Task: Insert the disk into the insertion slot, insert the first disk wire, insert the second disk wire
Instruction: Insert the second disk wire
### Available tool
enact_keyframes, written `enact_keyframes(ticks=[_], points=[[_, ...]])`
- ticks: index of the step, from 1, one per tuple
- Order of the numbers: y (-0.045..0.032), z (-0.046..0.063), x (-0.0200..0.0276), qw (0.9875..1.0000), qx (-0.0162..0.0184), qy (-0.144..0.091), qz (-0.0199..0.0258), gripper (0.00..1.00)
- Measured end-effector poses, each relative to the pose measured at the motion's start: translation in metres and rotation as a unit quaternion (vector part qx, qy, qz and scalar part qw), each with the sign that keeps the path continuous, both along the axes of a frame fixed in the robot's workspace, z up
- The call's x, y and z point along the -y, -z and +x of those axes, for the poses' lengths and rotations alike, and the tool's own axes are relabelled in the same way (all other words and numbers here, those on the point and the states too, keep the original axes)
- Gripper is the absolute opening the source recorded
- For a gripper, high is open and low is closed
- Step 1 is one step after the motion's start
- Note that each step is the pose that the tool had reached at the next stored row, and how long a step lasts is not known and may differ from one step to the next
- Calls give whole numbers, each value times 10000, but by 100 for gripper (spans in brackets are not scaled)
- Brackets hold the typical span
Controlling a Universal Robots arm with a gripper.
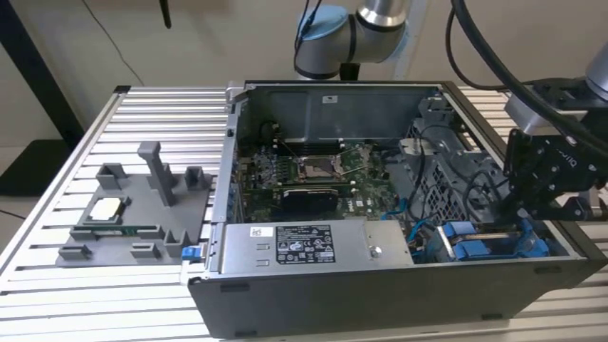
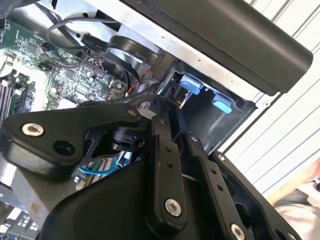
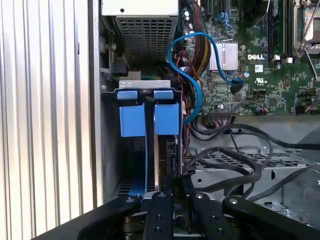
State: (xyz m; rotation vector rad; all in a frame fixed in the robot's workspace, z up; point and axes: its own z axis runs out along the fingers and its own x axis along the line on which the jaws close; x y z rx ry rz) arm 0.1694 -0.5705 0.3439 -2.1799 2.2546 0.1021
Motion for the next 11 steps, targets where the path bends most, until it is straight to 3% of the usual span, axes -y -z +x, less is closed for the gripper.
enact_keyframes(ticks=[2, 11], points=[[5, 0, -2, 10000, 0, 0, 21, 19], [28, 16, -2, 10000, 0, 0, 21, 19]])
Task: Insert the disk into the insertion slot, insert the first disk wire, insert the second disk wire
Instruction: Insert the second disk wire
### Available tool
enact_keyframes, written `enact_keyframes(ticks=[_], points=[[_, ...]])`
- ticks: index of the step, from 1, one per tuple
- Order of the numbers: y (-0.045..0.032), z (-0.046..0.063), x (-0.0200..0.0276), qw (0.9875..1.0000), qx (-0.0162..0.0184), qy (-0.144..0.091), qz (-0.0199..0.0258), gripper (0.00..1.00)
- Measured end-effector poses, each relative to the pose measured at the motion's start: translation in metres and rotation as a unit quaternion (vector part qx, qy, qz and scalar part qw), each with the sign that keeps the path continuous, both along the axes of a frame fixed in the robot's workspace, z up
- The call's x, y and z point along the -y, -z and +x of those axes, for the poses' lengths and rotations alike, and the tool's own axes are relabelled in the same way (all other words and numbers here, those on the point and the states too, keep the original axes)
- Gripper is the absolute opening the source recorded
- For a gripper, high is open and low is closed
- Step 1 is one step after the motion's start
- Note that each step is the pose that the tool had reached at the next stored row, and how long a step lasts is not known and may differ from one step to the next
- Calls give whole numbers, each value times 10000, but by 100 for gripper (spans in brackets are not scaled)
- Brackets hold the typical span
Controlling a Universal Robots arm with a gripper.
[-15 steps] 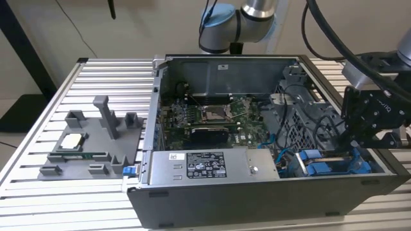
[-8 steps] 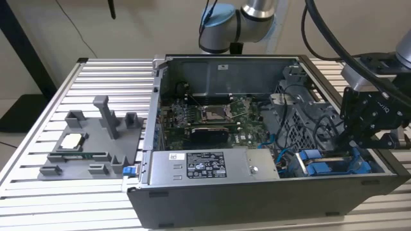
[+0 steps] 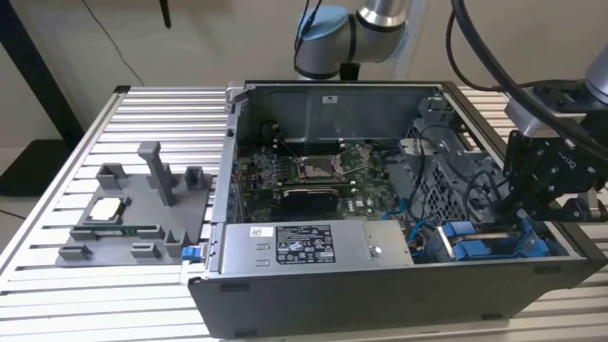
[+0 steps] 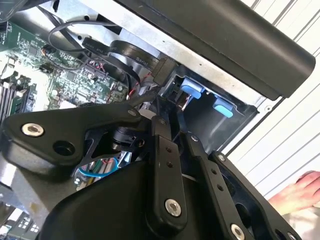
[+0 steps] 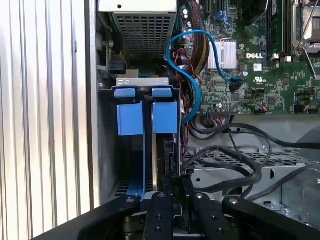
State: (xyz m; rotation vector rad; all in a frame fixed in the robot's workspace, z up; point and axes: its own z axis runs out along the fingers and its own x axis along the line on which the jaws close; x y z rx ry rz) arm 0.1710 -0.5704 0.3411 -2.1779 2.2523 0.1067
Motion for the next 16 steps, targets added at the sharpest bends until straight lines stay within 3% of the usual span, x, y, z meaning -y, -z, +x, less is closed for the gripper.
enact_keyframes(ticks=[9, 10, 16], points=[[88, 0, 0, 10000, -2, 0, 2, 20], [79, 0, 0, 10000, -5, 0, 4, 27], [-62, 0, 0, 10000, -6, 0, 2, 27]])
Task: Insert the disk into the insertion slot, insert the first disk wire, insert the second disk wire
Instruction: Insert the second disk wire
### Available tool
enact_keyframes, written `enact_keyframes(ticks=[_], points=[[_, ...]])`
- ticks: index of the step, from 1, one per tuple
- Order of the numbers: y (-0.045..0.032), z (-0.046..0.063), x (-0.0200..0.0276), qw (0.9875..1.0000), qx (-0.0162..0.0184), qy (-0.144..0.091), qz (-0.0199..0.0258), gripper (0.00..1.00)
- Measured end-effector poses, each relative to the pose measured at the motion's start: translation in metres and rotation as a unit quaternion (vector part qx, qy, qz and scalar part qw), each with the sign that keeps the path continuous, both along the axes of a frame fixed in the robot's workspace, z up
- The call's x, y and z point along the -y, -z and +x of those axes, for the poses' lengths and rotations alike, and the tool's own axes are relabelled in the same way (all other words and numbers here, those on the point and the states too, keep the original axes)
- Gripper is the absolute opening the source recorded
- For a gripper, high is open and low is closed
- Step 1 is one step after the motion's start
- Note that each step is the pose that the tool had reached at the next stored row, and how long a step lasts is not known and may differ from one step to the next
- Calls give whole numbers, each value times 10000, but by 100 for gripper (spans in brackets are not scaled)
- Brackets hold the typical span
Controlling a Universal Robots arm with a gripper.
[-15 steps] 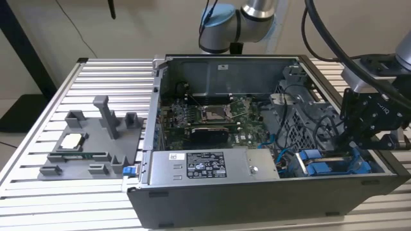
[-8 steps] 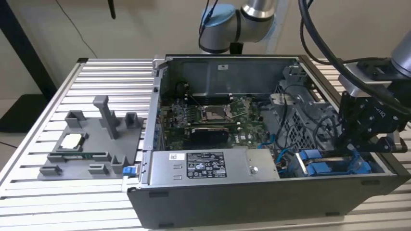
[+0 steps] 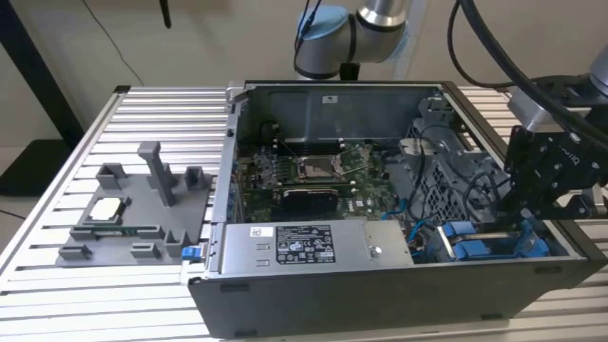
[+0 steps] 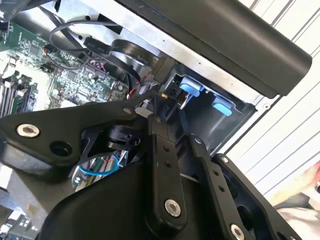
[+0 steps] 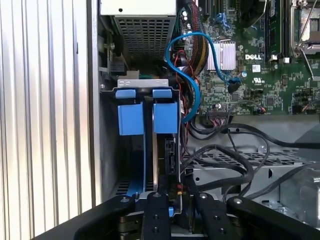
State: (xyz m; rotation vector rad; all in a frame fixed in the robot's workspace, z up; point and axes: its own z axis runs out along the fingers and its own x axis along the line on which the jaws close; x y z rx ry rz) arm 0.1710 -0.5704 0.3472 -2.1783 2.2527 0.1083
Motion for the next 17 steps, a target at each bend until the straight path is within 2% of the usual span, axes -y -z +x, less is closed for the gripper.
enact_keyframes(ticks=[11, 17], points=[[-15, 0, 0, 10000, 0, 0, -1, 27], [-65, 0, 0, 10000, 0, 0, 1, 27]])
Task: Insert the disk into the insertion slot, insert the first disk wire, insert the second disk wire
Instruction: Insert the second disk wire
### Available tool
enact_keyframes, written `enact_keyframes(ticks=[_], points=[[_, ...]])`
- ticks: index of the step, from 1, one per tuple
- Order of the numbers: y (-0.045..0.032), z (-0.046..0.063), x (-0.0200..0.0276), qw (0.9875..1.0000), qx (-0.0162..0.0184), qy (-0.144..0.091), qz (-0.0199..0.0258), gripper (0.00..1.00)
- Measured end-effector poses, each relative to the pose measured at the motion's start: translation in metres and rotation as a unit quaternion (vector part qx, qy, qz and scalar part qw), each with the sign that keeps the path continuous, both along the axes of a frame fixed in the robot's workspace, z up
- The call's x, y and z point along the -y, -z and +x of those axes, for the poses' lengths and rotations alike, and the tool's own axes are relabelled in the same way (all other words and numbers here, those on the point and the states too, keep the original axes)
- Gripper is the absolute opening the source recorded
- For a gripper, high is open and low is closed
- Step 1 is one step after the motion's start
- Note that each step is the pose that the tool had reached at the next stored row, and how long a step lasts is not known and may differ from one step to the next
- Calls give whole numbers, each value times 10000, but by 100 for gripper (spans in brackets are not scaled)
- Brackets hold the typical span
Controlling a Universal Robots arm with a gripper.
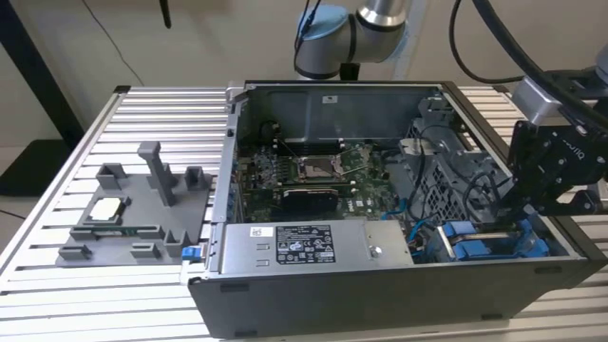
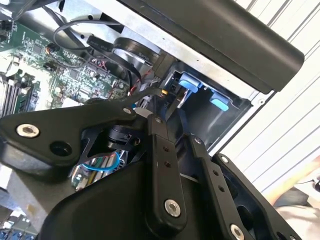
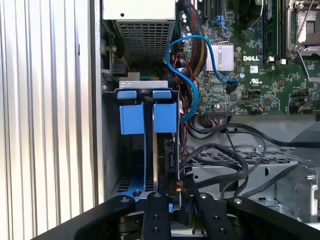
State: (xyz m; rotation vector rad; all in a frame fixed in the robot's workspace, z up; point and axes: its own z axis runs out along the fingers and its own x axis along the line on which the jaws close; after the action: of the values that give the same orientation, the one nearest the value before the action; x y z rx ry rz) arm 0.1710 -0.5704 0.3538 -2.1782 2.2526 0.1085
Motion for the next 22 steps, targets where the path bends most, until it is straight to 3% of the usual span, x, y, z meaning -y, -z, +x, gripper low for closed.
enact_keyframes(ticks=[5, 11, 17, 22], points=[[-61, 0, 0, 10000, 0, 0, -2, 27], [-225, 0, 0, 10000, 0, 1, -2, 27], [-231, 0, -1, 10000, 0, 0, -2, 27], [-231, 22, -38, 10000, -10, 0, -1, 27]])
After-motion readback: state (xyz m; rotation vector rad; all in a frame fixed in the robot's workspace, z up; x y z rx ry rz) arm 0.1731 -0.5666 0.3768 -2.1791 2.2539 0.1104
